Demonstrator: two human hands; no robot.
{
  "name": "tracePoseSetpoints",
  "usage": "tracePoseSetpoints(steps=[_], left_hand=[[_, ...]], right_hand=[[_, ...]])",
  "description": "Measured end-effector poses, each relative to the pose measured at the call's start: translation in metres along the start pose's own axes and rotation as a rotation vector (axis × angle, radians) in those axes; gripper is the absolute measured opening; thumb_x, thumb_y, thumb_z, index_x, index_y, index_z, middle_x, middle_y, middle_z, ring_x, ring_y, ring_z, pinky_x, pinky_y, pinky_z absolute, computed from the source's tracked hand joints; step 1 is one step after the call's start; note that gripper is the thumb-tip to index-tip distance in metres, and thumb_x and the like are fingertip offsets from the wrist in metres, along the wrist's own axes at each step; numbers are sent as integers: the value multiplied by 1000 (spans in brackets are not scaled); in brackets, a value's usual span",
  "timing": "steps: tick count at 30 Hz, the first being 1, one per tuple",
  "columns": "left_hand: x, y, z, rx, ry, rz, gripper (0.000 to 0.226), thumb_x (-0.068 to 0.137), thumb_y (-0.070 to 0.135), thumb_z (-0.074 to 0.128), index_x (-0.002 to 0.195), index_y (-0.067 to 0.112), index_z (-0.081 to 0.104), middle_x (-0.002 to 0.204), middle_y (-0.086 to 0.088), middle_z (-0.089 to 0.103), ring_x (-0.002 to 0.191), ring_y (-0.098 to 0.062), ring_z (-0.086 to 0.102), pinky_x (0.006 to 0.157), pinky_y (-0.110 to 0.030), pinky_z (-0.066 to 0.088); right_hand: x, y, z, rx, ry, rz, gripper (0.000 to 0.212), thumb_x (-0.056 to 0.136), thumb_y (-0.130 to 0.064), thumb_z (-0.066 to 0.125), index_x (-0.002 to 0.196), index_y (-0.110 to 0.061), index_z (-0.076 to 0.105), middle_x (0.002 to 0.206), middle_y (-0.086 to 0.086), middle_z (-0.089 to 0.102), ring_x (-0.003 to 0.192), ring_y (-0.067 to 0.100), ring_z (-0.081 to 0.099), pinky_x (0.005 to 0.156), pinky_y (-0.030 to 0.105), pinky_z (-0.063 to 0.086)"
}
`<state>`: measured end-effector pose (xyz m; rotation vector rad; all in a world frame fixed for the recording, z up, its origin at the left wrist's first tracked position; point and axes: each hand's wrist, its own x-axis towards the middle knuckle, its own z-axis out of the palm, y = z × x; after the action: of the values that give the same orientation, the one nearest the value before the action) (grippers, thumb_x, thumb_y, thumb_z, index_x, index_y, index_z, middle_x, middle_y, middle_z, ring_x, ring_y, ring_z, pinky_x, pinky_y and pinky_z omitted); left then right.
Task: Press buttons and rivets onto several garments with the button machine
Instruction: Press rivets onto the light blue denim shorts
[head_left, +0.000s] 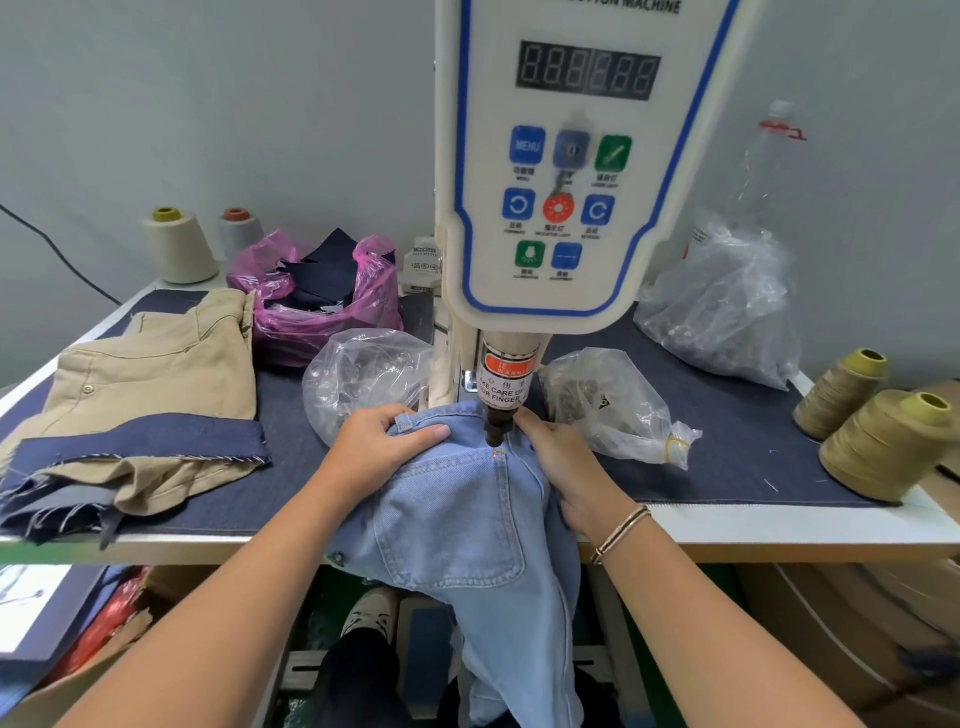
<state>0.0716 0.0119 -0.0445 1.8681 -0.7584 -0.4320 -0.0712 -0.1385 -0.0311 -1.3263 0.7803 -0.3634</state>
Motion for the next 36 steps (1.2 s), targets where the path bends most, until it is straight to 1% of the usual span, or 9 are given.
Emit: tracePoseSetpoints(steps=[4, 8, 10, 16, 19, 25, 30, 33, 36], left_hand=[[1, -1, 0, 7, -7, 8, 33, 77, 39, 78, 71, 8, 67, 72, -11, 69, 63, -9, 60, 62, -24, 45], [2, -3, 0, 0, -2, 13, 32, 77, 39, 78, 68, 10, 66, 65, -2, 66, 61, -6, 59, 58, -17, 44], [2, -4, 0, -6, -5, 11, 32, 77, 40, 78, 68, 11, 66, 66, -4, 67, 62, -6, 60, 59, -18, 45], [3, -4, 1, -27, -1, 22, 29, 77, 38, 78, 67, 13, 67, 68, -5, 69, 61, -4, 61, 56, -12, 44], [2, -4, 1, -29, 3, 31, 27, 77, 38, 78, 65, 16, 67, 66, -3, 68, 60, -2, 60, 56, -12, 44], [1, -3, 0, -55, -6, 32, 27, 77, 36, 78, 67, 14, 67, 65, 0, 67, 62, -5, 60, 59, -14, 45], [-1, -2, -2, -110, -40, 36, 28, 79, 34, 78, 72, 8, 68, 74, -12, 70, 68, -13, 62, 69, -30, 48], [-2, -1, -3, -122, -44, 32, 28, 75, 40, 78, 63, 18, 66, 64, 2, 63, 63, -8, 58, 62, -22, 44], [-2, -1, -3, -121, -47, 45, 25, 81, 33, 77, 60, 24, 65, 61, 7, 63, 60, -6, 59, 58, -15, 44]], right_hand=[[-3, -1, 0, 35, 5, 0, 34, 92, -33, 59, 68, -9, 60, 63, 1, 65, 59, 10, 61, 49, 15, 44], [-4, -2, 1, 46, 9, -16, 33, 91, -33, 60, 69, -9, 65, 67, 3, 68, 64, 11, 63, 51, 16, 46], [-4, -1, 2, 68, 7, -22, 34, 92, -32, 60, 65, -11, 65, 66, 2, 68, 63, 11, 64, 50, 15, 46], [-3, -1, 2, 75, -4, -9, 31, 92, -32, 60, 79, -6, 69, 75, 6, 71, 70, 13, 66, 55, 18, 49], [-4, -1, 3, 95, 2, -1, 30, 92, -32, 60, 81, -5, 65, 73, 8, 68, 63, 11, 64, 51, 15, 47], [-5, 0, 3, 88, 11, -16, 31, 91, -33, 61, 75, -7, 62, 70, 6, 65, 64, 12, 63, 50, 15, 46], [-7, 1, 3, 105, -16, -32, 36, 92, -32, 60, 62, -12, 61, 64, 1, 67, 61, 9, 65, 48, 13, 44], [-9, 0, 2, 108, -37, -20, 34, 93, -31, 58, 67, -12, 66, 66, 0, 71, 60, 6, 67, 47, 12, 44], [-7, 0, 1, 90, -42, -10, 33, 93, -34, 58, 74, -9, 68, 75, 4, 72, 66, 9, 68, 51, 14, 47]])
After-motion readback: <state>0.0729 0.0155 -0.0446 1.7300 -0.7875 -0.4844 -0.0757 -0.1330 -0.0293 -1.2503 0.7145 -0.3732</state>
